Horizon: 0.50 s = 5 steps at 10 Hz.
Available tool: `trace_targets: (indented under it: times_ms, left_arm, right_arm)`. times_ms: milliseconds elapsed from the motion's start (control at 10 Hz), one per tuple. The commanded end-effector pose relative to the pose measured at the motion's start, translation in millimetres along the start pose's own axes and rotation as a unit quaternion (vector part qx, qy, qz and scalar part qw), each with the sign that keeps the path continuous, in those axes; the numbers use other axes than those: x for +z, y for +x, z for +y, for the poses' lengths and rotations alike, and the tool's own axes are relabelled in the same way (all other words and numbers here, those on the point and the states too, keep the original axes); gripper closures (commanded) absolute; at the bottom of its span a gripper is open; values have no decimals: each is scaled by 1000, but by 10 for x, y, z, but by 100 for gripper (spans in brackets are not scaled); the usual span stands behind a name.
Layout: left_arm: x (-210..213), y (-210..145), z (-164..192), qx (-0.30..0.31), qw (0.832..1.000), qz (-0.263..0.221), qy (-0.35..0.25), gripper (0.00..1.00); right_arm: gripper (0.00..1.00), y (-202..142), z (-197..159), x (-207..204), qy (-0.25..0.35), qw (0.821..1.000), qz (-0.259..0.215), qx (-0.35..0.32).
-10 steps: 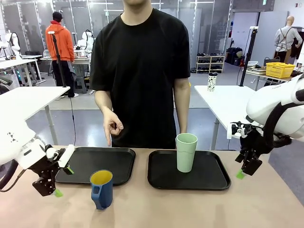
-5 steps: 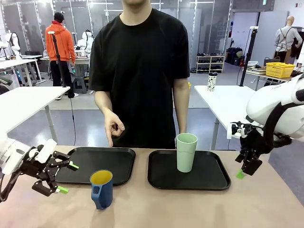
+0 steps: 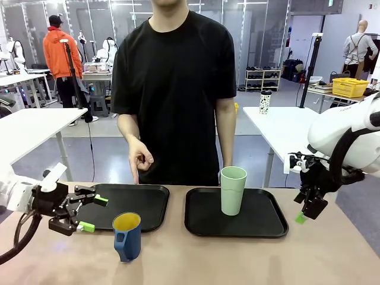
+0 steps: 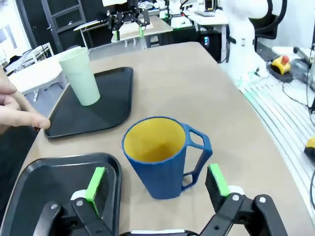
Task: Sort and store the cups by type.
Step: Pick up the Handle plastic cup and place it into the empty Flat Tray.
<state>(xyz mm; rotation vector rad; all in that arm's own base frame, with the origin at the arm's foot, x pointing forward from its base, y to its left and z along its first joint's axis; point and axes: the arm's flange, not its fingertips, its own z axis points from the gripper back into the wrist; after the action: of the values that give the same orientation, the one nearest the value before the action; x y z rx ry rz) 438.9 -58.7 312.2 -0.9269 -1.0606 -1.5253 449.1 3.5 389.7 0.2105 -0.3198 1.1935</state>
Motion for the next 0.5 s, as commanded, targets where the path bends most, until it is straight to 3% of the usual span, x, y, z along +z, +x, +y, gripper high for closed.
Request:
trace_targets:
  times_ms: [0, 100, 200, 400]
  left_arm:
    - [-120, -449, -18, -3, 1000, -10, 13, 0]
    - [-132, -427, -10, -2, 1000, -10, 16, 0]
    - [-43, -143, -19, 11, 1000, -3, -1, 0]
    - [-43, -143, -19, 11, 1000, -3, -1, 0]
  right_arm:
    - [0, -3, -6, -16, -2, 1000, -4, 0]
    - [0, -3, -6, -16, -2, 1000, -4, 0]
    - [0, -3, -6, -16, -2, 1000, -4, 0]
    - [0, -3, -6, -16, -2, 1000, -4, 0]
